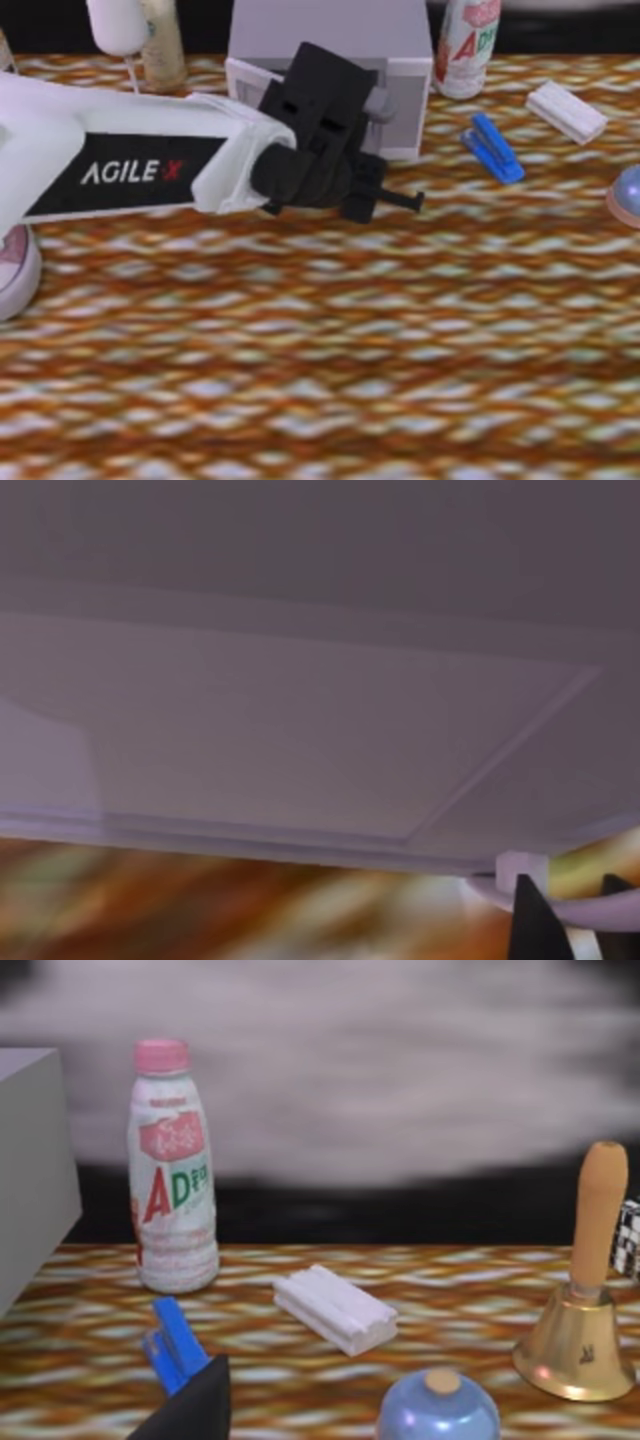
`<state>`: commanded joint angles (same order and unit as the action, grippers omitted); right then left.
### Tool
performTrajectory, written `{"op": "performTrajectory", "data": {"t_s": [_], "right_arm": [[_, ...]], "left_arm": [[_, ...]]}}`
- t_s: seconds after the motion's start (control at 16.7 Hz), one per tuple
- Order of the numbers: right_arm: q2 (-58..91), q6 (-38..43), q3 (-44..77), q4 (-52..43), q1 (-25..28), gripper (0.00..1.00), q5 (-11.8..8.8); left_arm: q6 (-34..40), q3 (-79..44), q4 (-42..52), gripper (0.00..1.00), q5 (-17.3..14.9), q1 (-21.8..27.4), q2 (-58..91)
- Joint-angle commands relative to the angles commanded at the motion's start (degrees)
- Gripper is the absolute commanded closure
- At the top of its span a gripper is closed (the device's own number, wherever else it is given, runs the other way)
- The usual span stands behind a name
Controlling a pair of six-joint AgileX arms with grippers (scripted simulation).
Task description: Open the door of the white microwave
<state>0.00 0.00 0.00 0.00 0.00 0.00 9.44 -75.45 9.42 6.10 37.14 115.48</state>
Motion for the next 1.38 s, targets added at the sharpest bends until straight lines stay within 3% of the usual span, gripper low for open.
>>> {"op": "performTrajectory", "data": {"t_s": [0.66,1.38], "right_arm": [[0.00,0.00,0.00,0.00,0.00,0.00,0.00],[0.00,0.00,0.00,0.00,0.00,0.00,0.00]], "left_arm": [[-2.36,2.04,-0.92,1.00,-2.05,-0.71,-1.38],[-2.50,2.16,-0.95,1.00,-2.13,-0.77,-1.43]]}}
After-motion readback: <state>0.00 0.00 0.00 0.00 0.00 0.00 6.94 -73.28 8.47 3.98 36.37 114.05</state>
